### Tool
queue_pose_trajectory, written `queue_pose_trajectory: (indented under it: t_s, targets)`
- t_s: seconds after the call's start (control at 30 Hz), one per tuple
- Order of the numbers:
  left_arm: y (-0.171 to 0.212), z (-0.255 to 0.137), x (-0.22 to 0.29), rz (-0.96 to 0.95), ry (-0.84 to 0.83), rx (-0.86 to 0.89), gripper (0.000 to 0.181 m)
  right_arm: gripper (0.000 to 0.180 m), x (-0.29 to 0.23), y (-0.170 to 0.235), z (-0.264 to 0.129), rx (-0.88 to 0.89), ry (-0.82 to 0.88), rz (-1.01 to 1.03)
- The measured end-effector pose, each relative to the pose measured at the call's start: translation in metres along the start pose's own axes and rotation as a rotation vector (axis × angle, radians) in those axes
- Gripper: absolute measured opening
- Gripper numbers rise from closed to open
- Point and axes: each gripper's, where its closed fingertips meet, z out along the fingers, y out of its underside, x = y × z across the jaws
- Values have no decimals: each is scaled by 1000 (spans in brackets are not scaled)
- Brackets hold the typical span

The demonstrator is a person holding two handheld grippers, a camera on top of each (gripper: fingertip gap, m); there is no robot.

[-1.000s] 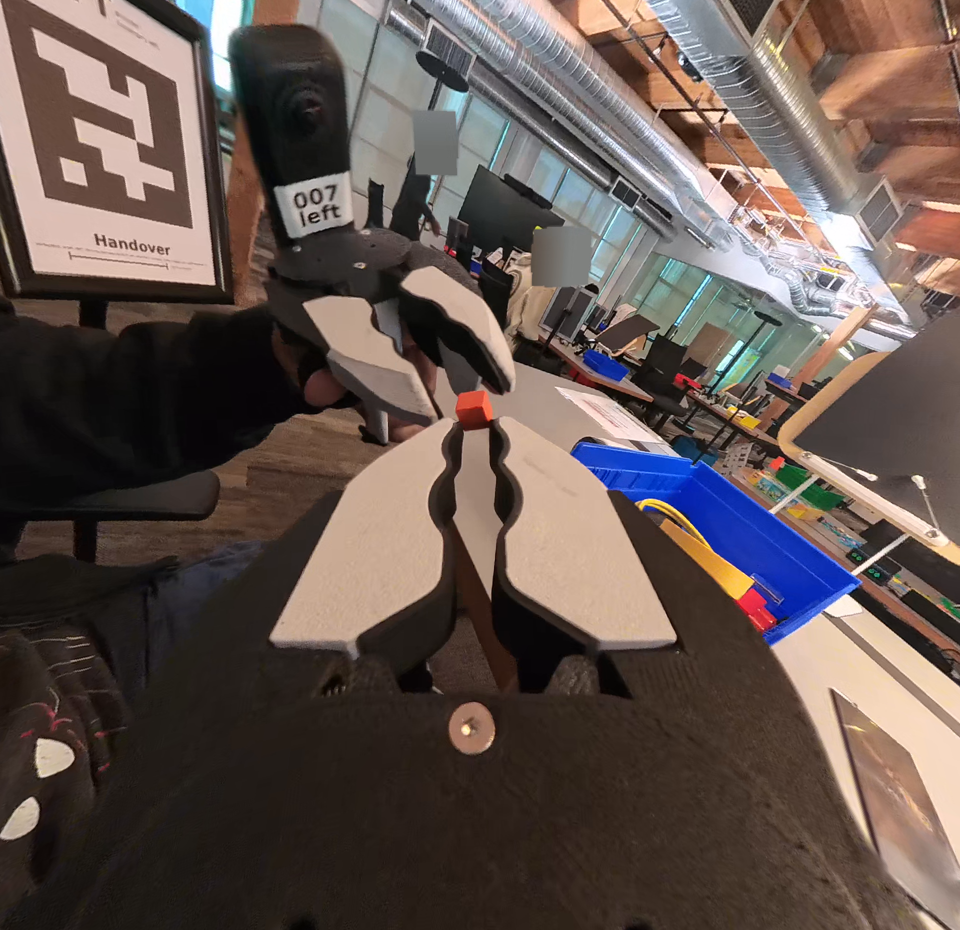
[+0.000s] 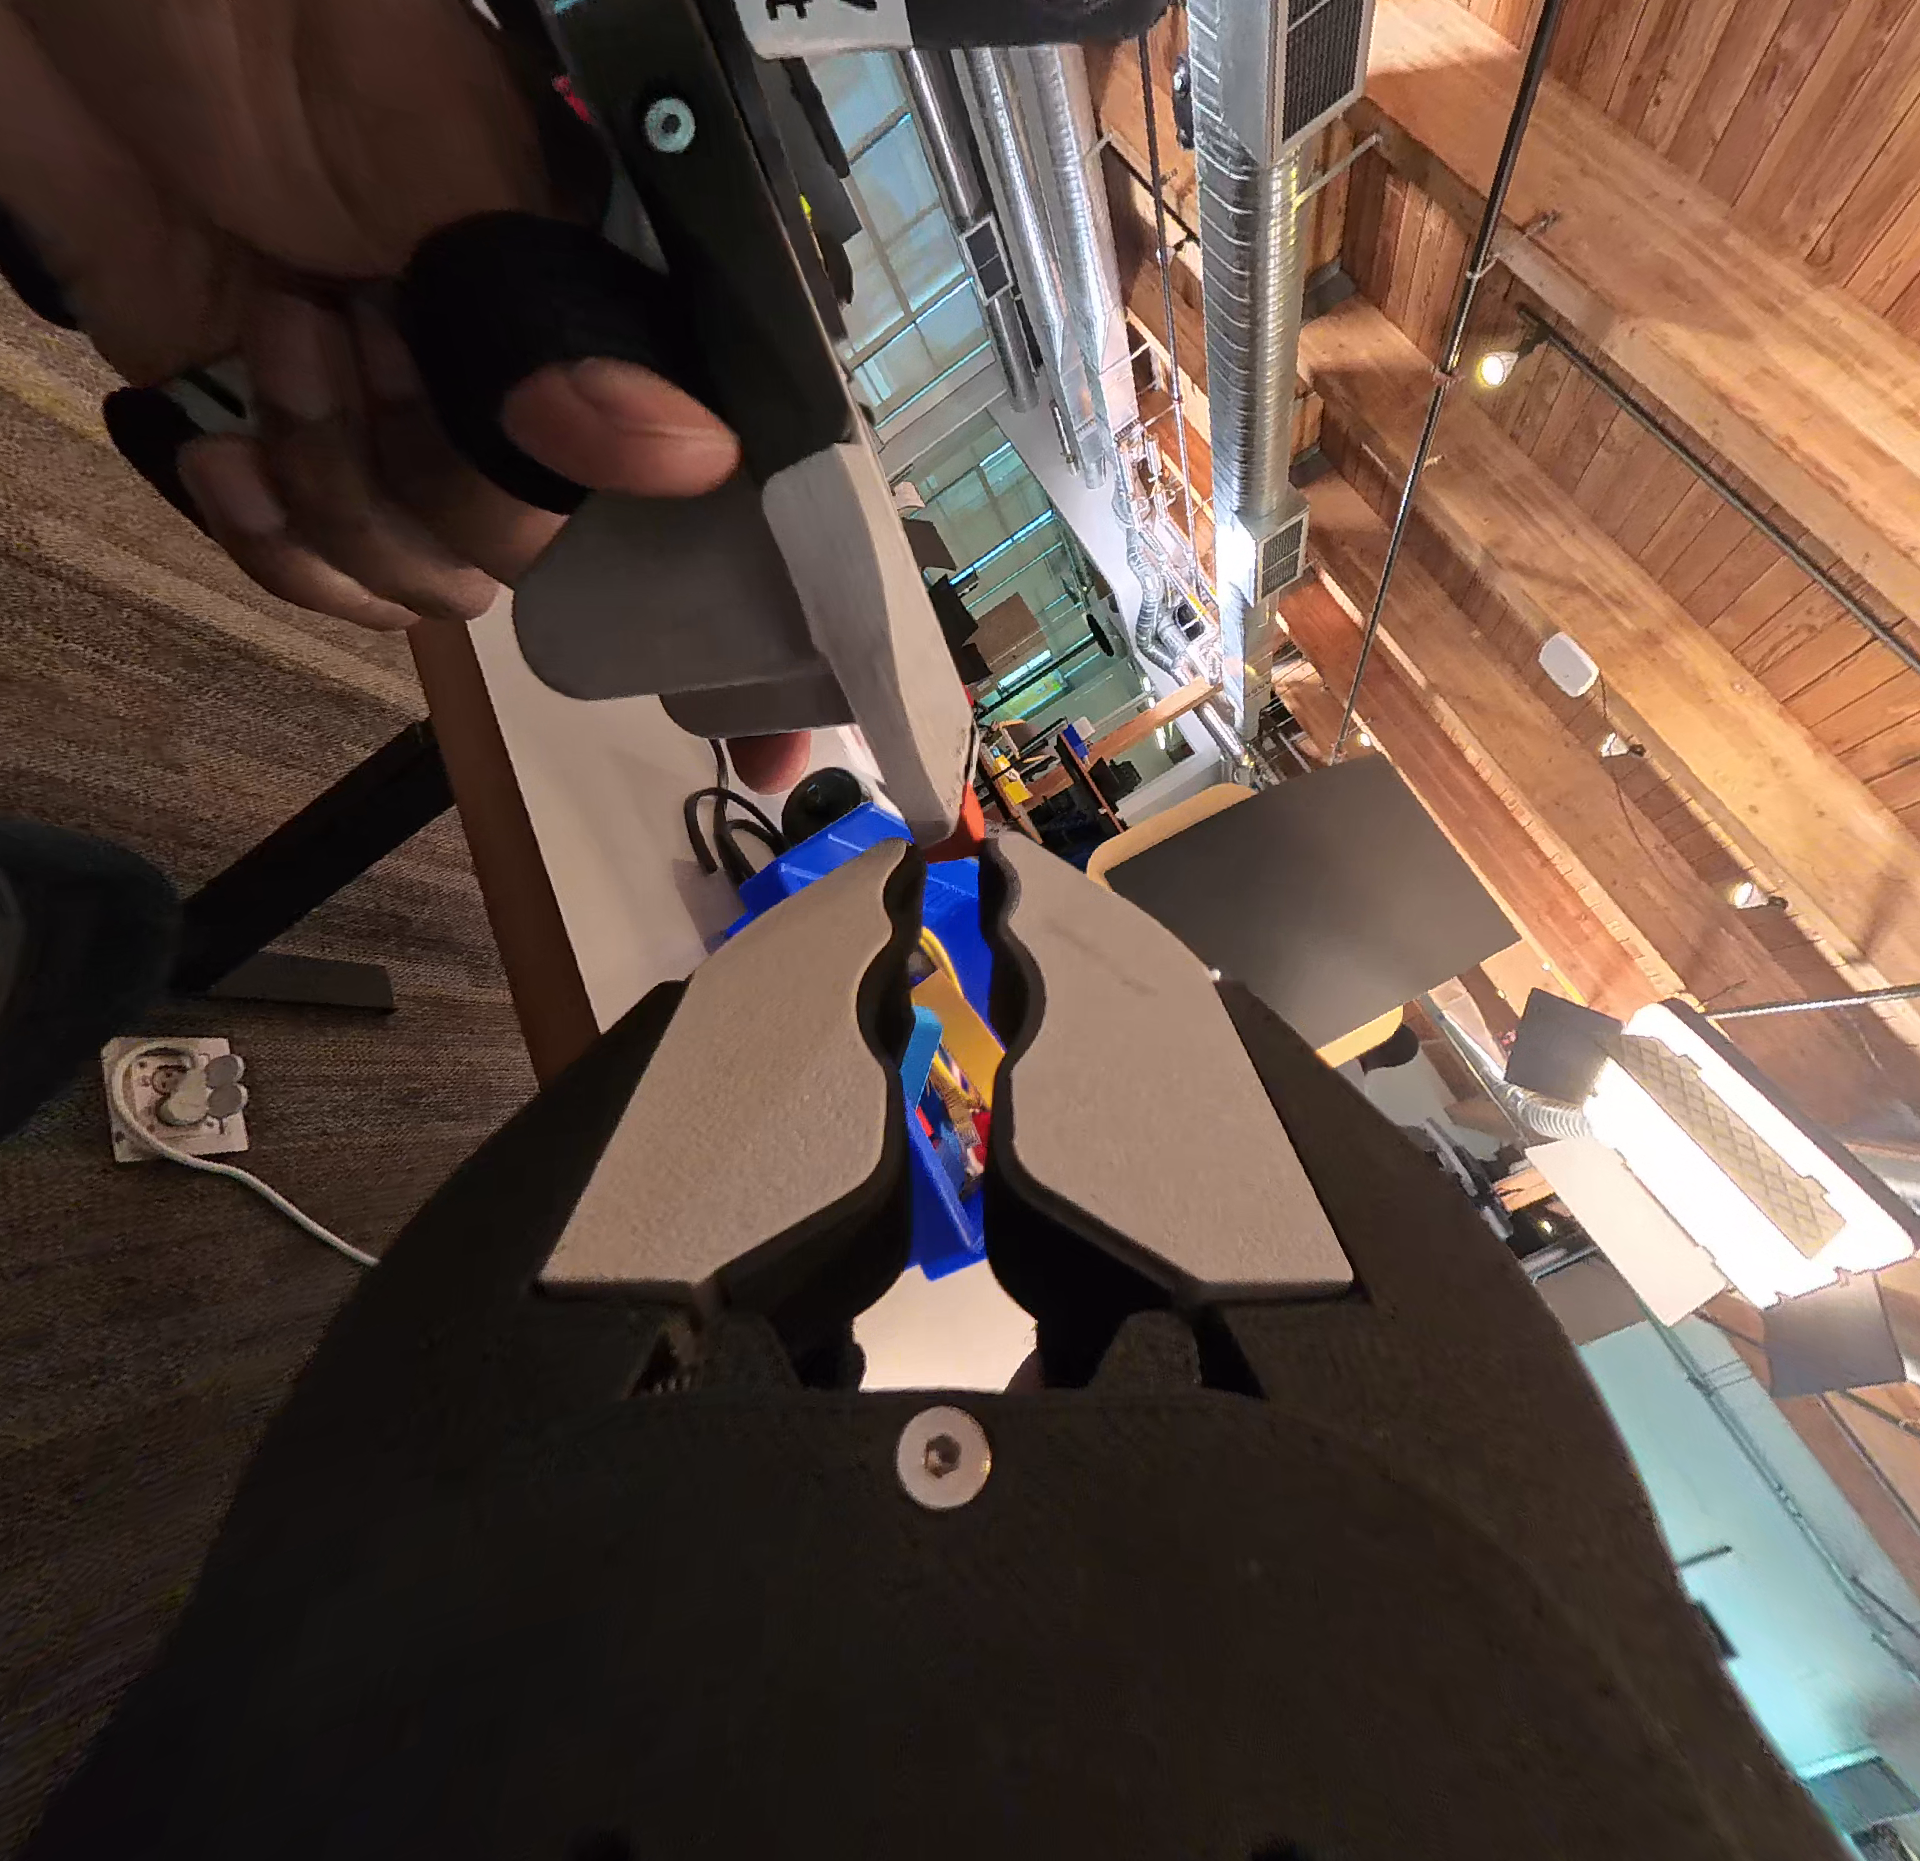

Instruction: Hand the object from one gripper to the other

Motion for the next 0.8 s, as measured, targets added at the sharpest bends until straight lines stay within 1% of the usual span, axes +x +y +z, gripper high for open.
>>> queue_pose_trajectory:
  t_s: [0.1, 0.27, 0.4, 0.47, 0.5, 0.57, 0.67, 0.73, 0.8]
  targets:
    - [1, -3, -2, -23, -1, 8, 25, 9, -3, -5, 2, 25, -5, -11]
    - [1, -11, -2, -37, -8, 19, 16, 9, -6, -11, 7, 59, -10, -18]
    - [-3, -18, -3, -65, -6, 69, 15, 10, -5, -19, 9, 119, -17, 56]
    - [-7, -22, -5, -99, 9, 125, 15, 14, -3, -27, 8, 184, -29, 129]
    - [-11, -25, -4, -114, 39, 174, 15, 16, -1, -30, 7, 225, -34, 184]
    - [-25, -35, -1, -174, 146, 328, 15, 19, 6, -35, 7, 301, -22, 308]
    - [-41, -52, -4, -344, 313, 608, 14, 22, 17, -39, 7, 393, 22, 454]
    - [-41, -57, -13, -514, 396, 759, 14, 23, 19, -38, 9, 414, 48, 487]
    - [-34, -54, -23, -672, 444, 852, 14, 23, 16, -37, 14, 406, 56, 464]
